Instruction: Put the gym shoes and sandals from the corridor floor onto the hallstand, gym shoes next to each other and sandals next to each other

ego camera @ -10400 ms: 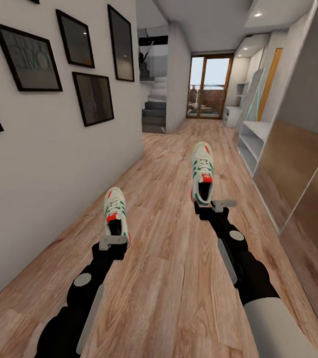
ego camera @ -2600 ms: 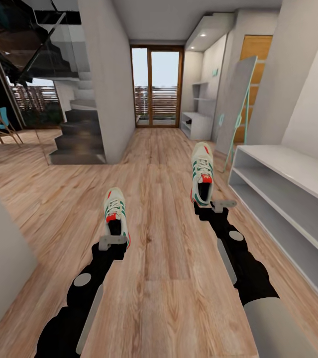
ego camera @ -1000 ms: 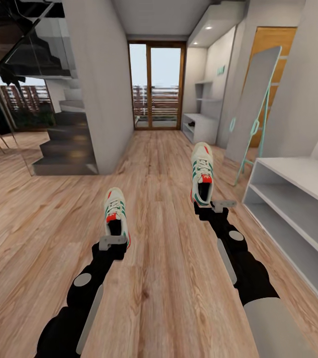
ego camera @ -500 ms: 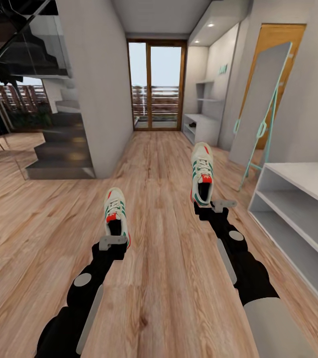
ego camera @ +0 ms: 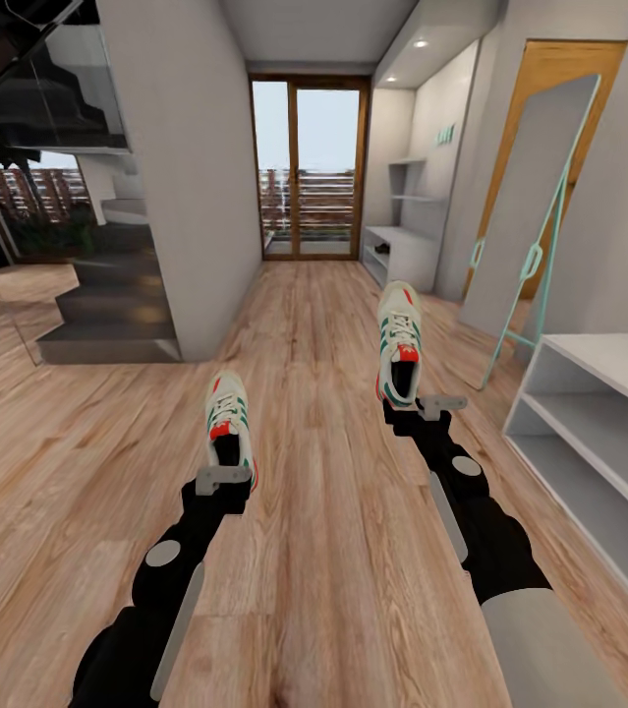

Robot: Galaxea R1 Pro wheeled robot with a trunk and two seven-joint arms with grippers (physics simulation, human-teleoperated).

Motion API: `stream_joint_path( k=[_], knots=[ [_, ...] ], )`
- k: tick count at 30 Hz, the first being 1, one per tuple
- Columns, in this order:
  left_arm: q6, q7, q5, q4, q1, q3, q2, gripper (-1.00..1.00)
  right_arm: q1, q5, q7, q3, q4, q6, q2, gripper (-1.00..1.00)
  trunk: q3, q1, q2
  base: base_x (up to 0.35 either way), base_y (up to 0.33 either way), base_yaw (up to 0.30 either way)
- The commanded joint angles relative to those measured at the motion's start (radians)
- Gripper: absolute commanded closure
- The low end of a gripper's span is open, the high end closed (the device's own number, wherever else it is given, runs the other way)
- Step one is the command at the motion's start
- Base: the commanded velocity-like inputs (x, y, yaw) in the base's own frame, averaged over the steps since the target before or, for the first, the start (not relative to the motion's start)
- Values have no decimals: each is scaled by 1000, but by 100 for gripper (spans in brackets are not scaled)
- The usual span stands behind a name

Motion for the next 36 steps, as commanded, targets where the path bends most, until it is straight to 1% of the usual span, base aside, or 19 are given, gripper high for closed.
stream_joint_path(
  k=[1,36],
  knots=[
    [6,5,-5,-1,0,-2,0,100,0,-2,0,0,-2,6,0,100,-1,0,0,345,0,0],
    [6,5,-5,-3,0,-1,1,100,0,-2,0,-2,-5,6,0,100,-1,0,0,345,0,0]
  ],
)
